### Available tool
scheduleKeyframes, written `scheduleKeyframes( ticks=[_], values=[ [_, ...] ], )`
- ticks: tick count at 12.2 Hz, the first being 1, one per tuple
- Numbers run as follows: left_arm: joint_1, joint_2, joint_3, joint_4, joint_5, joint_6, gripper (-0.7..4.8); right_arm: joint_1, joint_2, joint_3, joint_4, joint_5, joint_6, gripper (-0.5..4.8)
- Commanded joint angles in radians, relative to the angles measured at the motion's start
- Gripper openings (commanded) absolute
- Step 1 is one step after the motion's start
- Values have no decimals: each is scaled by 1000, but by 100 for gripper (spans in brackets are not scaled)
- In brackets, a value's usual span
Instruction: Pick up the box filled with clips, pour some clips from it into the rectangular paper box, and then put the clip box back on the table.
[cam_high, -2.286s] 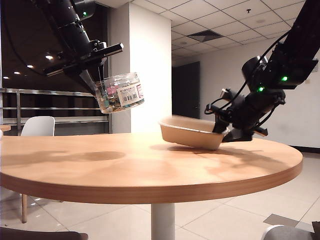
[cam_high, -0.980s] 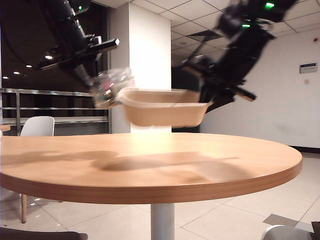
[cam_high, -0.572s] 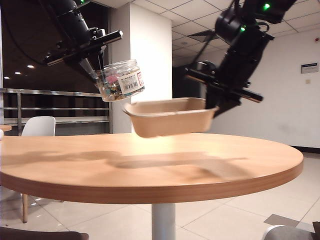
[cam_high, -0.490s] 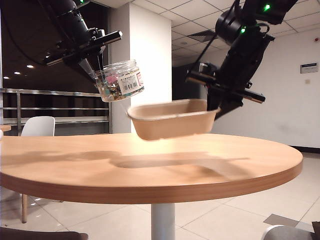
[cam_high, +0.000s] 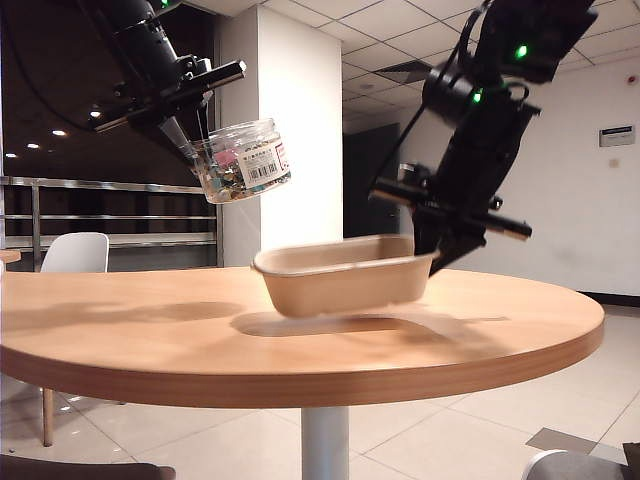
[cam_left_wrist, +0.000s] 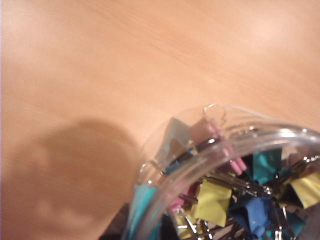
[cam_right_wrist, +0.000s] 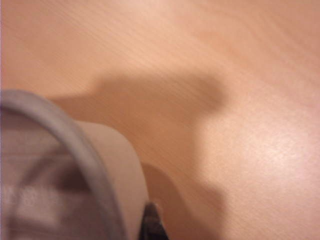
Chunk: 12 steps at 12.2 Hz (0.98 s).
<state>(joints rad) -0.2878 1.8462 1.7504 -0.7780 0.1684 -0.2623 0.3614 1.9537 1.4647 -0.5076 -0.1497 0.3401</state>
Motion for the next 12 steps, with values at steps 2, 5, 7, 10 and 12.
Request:
scheduleKeyframes(
  ticks=[2, 5, 7, 10, 12],
  values=[
    [-3, -10, 6, 14, 11, 0, -6, 1, -2, 6, 18, -25, 8, 199],
    [-76, -10, 6, 54, -80, 53, -6, -14, -95, 6, 79, -87, 3, 297],
    [-155, -5, 4, 83, -259, 159, -6, -34, -164, 6, 123, -96, 3, 297],
    [-218, 30, 4, 145, -417, 248, -6, -68, -225, 6, 200, -90, 3, 296],
    [-241, 59, 4, 156, -457, 275, -6, -77, -245, 6, 241, -97, 2, 295]
  ],
)
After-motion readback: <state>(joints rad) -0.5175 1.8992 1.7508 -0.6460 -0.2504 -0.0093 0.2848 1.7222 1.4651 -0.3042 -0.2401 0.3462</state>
